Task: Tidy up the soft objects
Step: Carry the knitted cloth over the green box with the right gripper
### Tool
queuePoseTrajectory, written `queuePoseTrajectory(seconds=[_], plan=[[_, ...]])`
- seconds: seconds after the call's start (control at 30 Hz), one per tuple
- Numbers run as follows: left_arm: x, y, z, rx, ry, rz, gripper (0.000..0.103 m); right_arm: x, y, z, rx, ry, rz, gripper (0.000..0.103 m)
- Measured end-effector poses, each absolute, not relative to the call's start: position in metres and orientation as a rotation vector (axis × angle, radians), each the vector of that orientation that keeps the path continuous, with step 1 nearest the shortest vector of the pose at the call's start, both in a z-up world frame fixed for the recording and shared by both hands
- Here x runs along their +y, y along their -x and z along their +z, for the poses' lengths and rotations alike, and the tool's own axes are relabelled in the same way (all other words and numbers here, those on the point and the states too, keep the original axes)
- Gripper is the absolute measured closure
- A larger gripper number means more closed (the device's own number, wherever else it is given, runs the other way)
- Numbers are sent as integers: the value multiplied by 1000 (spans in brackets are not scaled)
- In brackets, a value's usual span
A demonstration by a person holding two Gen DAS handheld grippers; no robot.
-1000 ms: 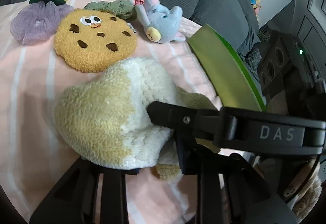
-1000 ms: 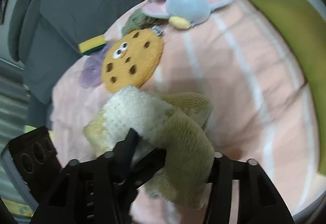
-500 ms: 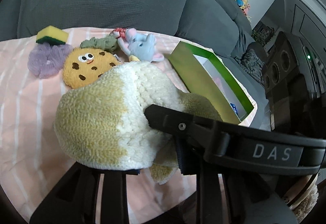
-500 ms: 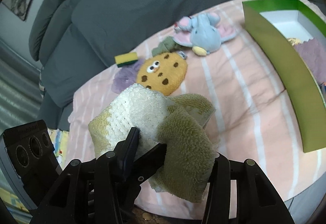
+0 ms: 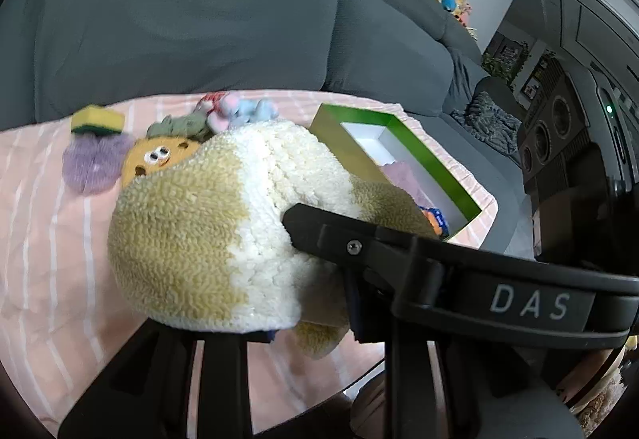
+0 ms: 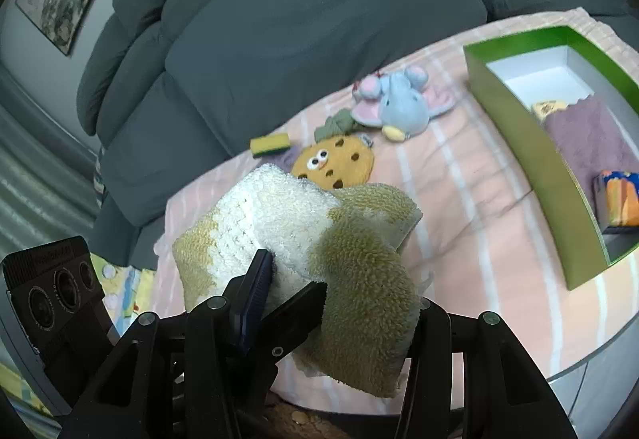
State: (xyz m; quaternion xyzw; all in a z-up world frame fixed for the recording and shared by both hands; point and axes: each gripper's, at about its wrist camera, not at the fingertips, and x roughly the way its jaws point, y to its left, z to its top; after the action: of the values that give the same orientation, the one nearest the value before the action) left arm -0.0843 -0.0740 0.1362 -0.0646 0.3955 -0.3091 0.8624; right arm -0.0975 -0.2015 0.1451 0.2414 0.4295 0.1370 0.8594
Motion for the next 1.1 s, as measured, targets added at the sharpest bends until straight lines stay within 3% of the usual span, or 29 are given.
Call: queuePoseTrajectory(seconds=[0.4,0.77,1.1], plan=[[-109,66,167,731,106,-686,84,-239,92,179,749,-529,255,53],[-191,21,214,583,72,-777,85,-316,61,226,557,-572,179,53],[-269,-10,180,673,36,-900,85,-390,48,182,560,-679,39,53]])
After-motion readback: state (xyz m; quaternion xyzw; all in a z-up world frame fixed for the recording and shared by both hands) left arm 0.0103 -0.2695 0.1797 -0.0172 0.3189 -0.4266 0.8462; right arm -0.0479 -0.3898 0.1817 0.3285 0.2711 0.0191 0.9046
